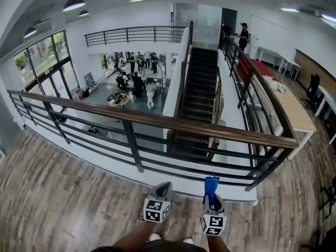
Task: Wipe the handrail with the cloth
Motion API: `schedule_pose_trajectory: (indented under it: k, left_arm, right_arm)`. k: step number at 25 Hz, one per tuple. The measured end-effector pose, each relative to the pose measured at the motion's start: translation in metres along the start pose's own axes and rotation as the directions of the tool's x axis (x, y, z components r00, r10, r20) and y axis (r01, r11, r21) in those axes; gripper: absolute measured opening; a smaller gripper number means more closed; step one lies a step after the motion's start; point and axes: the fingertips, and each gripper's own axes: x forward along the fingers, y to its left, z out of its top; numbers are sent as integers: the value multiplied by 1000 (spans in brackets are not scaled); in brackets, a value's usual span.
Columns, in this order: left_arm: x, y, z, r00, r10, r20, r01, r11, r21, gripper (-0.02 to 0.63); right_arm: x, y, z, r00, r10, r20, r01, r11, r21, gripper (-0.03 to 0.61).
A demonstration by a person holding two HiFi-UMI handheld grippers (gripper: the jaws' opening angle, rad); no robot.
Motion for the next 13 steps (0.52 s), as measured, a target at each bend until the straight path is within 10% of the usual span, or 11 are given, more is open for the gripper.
schedule_pose_trajectory:
  k: [13]
  left_arm:
    - [-3, 12, -10, 999, 22, -26, -23, 1000, -9, 3]
  right_arm:
    - [7, 4, -16, 1000, -8, -19, 8, 1000, 9, 98]
